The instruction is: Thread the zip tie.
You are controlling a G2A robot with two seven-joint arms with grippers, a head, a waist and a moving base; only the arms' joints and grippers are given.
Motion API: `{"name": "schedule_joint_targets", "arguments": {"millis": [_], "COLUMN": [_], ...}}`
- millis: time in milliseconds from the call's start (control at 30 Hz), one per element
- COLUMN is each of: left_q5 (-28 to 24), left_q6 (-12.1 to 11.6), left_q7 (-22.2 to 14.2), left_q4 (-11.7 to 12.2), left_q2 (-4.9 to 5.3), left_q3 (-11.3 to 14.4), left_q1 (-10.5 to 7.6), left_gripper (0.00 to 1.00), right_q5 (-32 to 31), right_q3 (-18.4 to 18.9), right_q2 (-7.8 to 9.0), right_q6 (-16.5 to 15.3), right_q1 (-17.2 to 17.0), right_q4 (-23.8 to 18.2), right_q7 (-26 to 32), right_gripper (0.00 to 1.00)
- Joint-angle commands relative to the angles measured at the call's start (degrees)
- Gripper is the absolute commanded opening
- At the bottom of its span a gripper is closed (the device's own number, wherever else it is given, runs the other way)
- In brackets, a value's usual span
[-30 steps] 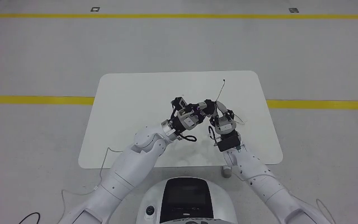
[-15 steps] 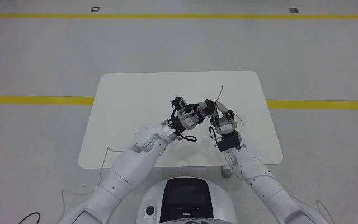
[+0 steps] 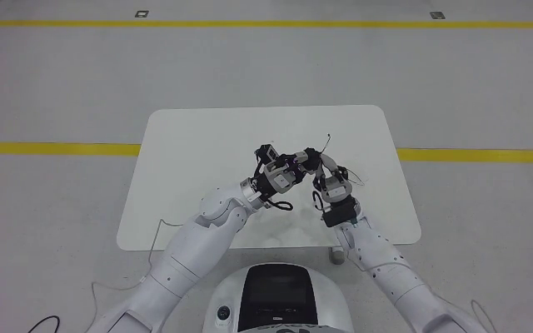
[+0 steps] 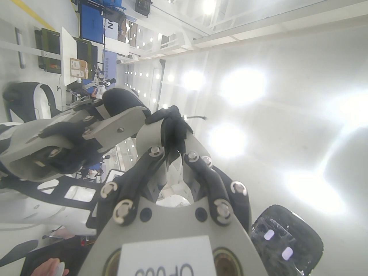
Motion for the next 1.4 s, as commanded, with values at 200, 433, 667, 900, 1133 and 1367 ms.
{"name": "schedule_joint_targets", "arguments": {"millis": [200,433,667,900,1133,1367], "left_q5": [0.00,0.00,0.00,0.00,0.00,0.00], "left_q6": [0.00,0.00,0.00,0.00,0.00,0.00], "left_q7": [0.00,0.00,0.00,0.00,0.00,0.00], "left_q4": [0.00,0.00,0.00,0.00,0.00,0.00], "left_q2": [0.00,0.00,0.00,0.00,0.00,0.00], "left_q3": [0.00,0.00,0.00,0.00,0.00,0.00], "left_q1": [0.00,0.00,0.00,0.00,0.00,0.00], "left_gripper": [0.00,0.00,0.00,0.00,0.00,0.00], "right_q5": [-1.06,-1.99,-2.14,-2.14,-2.14,-2.14], "right_q3": [1.00,2.03,3.58,4.99,6.29,6.97], "right_q2": [-0.15,-0.19,-0.11,0.12,0.33,0.52], "right_q6": [-0.53,-0.77,-0.97,-1.11,-1.34,-1.32], "right_q1": [-0.29,-0.67,-1.14,-1.64,-2.20,-2.55], "right_q4": [1.13,1.88,2.50,2.60,2.23,1.94], "right_q7": [-0.09,-0.01,-0.19,-0.17,-0.07,0.07], "right_gripper": [0.00,0.00,0.00,0.00,0.00,0.00]}}
